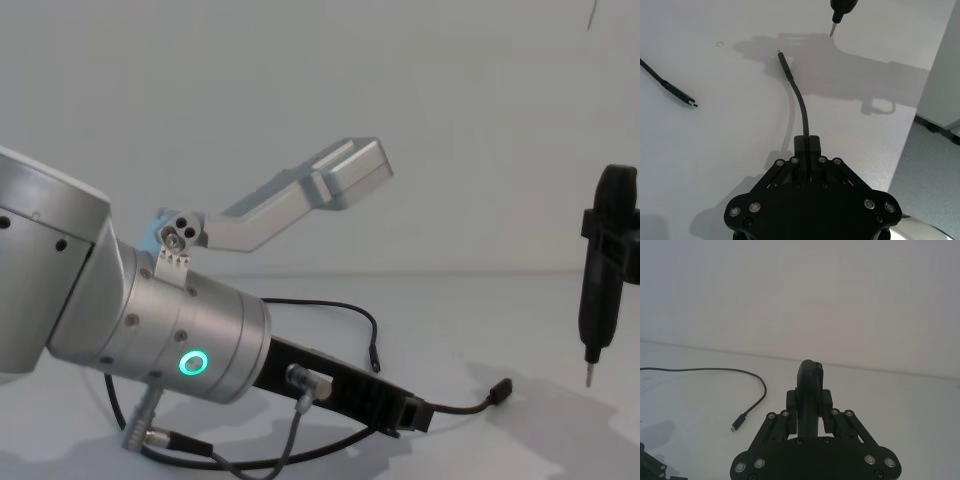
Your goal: Pick up the data cable with the one hand.
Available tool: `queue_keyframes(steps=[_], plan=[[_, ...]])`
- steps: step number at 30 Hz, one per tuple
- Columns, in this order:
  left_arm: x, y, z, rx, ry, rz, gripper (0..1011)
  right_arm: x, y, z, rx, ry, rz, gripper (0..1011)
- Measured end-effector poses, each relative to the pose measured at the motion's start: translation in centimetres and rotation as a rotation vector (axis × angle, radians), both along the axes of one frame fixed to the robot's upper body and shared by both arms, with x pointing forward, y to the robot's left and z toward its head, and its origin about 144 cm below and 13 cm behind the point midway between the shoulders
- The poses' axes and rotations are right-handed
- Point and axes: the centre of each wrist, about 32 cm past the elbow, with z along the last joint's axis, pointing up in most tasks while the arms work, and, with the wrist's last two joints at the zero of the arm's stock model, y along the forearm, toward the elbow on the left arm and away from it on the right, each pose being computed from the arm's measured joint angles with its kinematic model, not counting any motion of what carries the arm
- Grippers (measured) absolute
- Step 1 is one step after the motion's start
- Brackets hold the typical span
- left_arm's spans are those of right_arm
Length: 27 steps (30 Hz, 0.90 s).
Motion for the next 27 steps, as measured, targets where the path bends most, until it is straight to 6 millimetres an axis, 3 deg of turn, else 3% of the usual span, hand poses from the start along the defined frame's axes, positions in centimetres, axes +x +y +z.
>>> queue_keyframes(steps=[14,27], plan=[[-0.3,0.0,-0.1,0.001,-0.054,-0.014,37,0.0,0.0,0.2,0.004,-0.005,0.004,279],[-1.1,0.6,0.4,-0.032,-0.183,-0.072,37,0.2,-0.5,2.8,0.057,-0.073,0.044,279]])
